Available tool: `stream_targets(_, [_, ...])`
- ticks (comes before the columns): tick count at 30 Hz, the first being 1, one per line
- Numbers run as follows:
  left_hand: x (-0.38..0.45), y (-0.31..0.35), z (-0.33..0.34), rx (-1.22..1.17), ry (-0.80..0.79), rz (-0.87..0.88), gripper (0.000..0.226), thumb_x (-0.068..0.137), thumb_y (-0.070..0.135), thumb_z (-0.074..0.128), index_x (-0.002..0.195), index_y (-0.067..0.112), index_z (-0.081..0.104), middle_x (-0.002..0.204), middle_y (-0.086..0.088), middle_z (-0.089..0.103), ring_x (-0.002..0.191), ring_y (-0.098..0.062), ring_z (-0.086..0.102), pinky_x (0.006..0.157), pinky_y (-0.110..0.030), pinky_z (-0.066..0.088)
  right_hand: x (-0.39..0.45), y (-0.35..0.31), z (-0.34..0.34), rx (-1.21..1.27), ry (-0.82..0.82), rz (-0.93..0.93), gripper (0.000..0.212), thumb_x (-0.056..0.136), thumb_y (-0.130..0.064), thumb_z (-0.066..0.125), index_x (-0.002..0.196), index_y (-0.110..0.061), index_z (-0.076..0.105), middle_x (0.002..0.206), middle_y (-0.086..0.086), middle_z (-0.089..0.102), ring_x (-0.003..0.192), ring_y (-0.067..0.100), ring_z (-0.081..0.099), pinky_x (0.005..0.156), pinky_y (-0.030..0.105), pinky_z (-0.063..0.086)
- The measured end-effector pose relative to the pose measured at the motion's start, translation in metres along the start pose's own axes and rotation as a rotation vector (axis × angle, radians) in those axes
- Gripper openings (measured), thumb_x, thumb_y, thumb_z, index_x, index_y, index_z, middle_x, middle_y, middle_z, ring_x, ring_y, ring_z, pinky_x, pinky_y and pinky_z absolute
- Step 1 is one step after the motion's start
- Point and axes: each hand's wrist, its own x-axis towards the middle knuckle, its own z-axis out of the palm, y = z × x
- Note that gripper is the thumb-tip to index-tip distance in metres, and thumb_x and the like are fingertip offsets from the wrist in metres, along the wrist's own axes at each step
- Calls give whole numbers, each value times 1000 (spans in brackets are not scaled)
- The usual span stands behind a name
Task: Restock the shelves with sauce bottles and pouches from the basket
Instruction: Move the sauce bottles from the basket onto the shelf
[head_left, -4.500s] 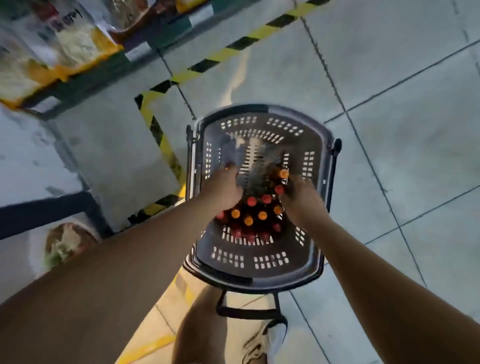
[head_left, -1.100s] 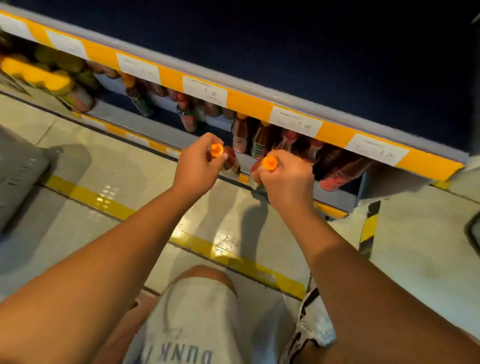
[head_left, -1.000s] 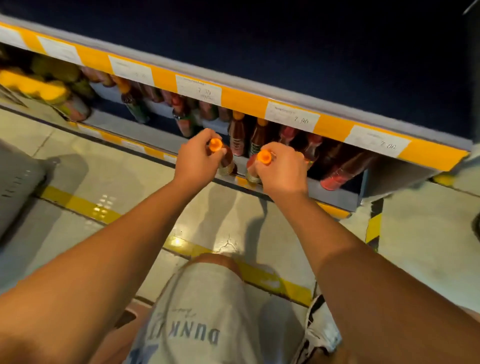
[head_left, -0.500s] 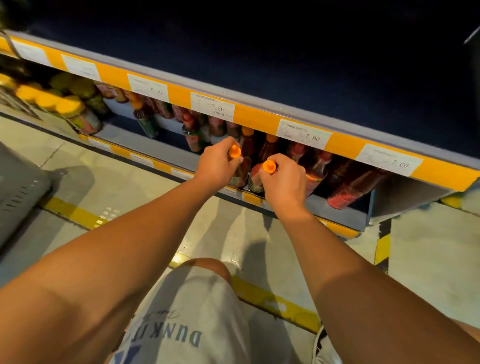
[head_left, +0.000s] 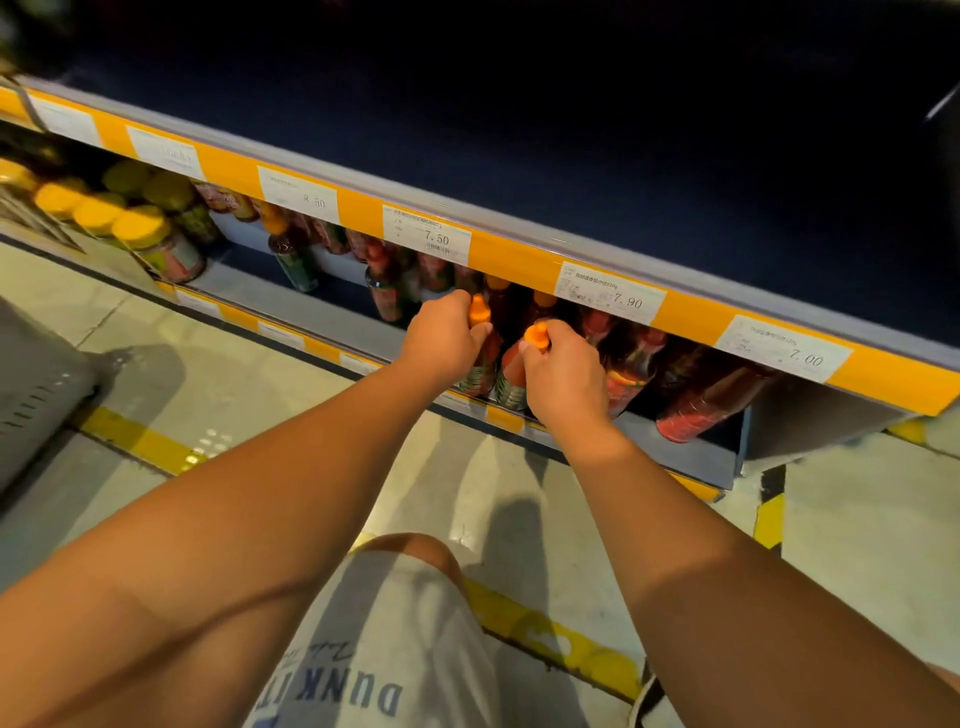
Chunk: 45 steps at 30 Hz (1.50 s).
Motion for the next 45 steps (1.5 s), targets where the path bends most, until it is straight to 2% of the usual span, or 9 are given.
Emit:
stream_targets(12, [-20, 0, -3, -169, -27, -89, 16, 100, 30, 63, 111, 17, 64, 87, -1, 67, 84, -22, 64, 76, -41, 55, -10, 2, -28, 46, -168, 127, 35, 104, -30, 54, 135, -18, 60, 119, 7, 68, 111, 31, 62, 91, 42, 53])
stream_targets(16, [-52, 8, 1, -409, 75, -178, 30, 97, 27, 60, 127, 26, 53, 91, 8, 63, 86, -15, 64, 72, -36, 53, -32, 19, -61, 22, -266, 118, 20, 98, -26, 58, 102, -11, 71, 100, 12, 71, 96, 33, 65, 83, 44, 56])
stream_targets(20, [-106, 31, 11, -621, 7, -212, 9, 94, 25, 62, 97, 33, 58, 84, -1, 67, 82, -23, 68, 74, -54, 59, -69, 36, -116, -4, -303, 129, 19, 97, -32, 63, 102, -17, 72, 100, 3, 73, 94, 25, 66, 87, 41, 56])
stream_targets(25, [-168, 118, 26, -667, -470, 72, 11, 99, 27, 63, 90, 31, 66, 81, -8, 68, 76, -25, 65, 73, -48, 54, -150, 66, -222, -44, -186, 212, 34, 98, -40, 65, 129, -25, 65, 121, -3, 67, 104, 14, 64, 93, 38, 53])
stream_targets(30, [-201, 233, 29, -645, -745, 392, 15, 102, 44, 58, 96, 31, 65, 85, -2, 66, 78, -11, 63, 70, -29, 47, -248, 95, -333, 86, -34, 413, 43, 92, -44, 72, 133, -42, 56, 112, -11, 64, 94, 6, 65, 89, 33, 57])
stream_targets(34, [-216, 318, 54, -613, -759, 469, 18, 106, 48, 49, 97, 37, 61, 89, 10, 71, 86, -4, 67, 76, -19, 48, -280, 143, -388, 228, 193, 493, 43, 91, -42, 74, 130, -44, 55, 109, -10, 65, 88, 5, 67, 84, 34, 59])
stream_targets(38, [-221, 406, 121, -552, -814, 428, 24, 106, 47, 49, 94, 29, 61, 86, 0, 72, 86, -21, 70, 88, -49, 53, -288, 247, -416, 341, 457, 598, 38, 93, -36, 72, 129, -30, 61, 106, -7, 67, 92, 6, 66, 77, 22, 52])
stream_targets(41, [-219, 490, 179, -493, -826, 375, 34, 103, 56, 45, 101, 27, 63, 94, -2, 74, 89, -21, 70, 84, -46, 53, -292, 327, -442, 395, 622, 662, 32, 86, -40, 69, 113, -22, 69, 89, -6, 68, 75, 5, 65, 61, 18, 48])
stream_targets(45, [-222, 578, 229, -354, -838, 297, 38, 104, 57, 43, 103, 23, 59, 102, -7, 70, 95, -24, 69, 89, -48, 56, -314, 416, -490, 366, 677, 846, 23, 96, -35, 67, 107, -14, 70, 96, 2, 71, 91, 23, 67, 80, 32, 50])
